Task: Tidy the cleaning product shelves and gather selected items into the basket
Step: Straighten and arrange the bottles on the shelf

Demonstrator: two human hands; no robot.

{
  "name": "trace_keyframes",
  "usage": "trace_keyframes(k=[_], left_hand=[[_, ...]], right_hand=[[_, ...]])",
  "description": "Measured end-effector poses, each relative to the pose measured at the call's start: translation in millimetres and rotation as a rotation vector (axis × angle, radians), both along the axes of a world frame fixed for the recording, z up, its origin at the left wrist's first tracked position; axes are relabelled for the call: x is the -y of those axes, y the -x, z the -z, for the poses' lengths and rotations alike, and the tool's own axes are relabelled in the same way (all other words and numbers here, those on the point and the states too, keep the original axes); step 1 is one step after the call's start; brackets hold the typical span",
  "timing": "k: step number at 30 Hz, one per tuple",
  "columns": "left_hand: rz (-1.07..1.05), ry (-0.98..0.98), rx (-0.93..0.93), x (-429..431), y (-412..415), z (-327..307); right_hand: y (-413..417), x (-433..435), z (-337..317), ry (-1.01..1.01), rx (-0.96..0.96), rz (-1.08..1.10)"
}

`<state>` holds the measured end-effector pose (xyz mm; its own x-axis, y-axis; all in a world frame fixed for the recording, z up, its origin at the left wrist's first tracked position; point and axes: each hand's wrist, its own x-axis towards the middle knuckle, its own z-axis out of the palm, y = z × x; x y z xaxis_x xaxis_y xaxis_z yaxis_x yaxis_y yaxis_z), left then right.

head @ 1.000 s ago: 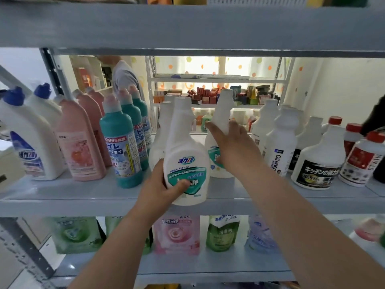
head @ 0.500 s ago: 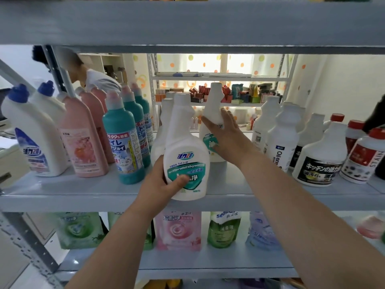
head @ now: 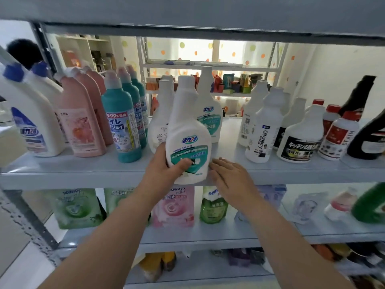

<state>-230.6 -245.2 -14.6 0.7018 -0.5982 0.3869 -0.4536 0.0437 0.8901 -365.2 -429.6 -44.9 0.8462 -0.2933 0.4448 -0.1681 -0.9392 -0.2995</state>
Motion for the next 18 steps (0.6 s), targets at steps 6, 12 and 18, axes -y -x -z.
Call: trace_keyframes(k=[6, 12, 18], left_hand=[[0.132, -0.025, -0.165, -29, 73, 31], [0.205, 0.027, -0.291, -58, 125, 74], [0.16, -0.047, -1.053, -71, 162, 103]], right_hand=[[54, -61, -8, -1.164, 0.336, -0.266], [95, -99, 32, -1.334, 0.364, -0.207], [112, -121, 61, -1.669, 0.248, -0.173]])
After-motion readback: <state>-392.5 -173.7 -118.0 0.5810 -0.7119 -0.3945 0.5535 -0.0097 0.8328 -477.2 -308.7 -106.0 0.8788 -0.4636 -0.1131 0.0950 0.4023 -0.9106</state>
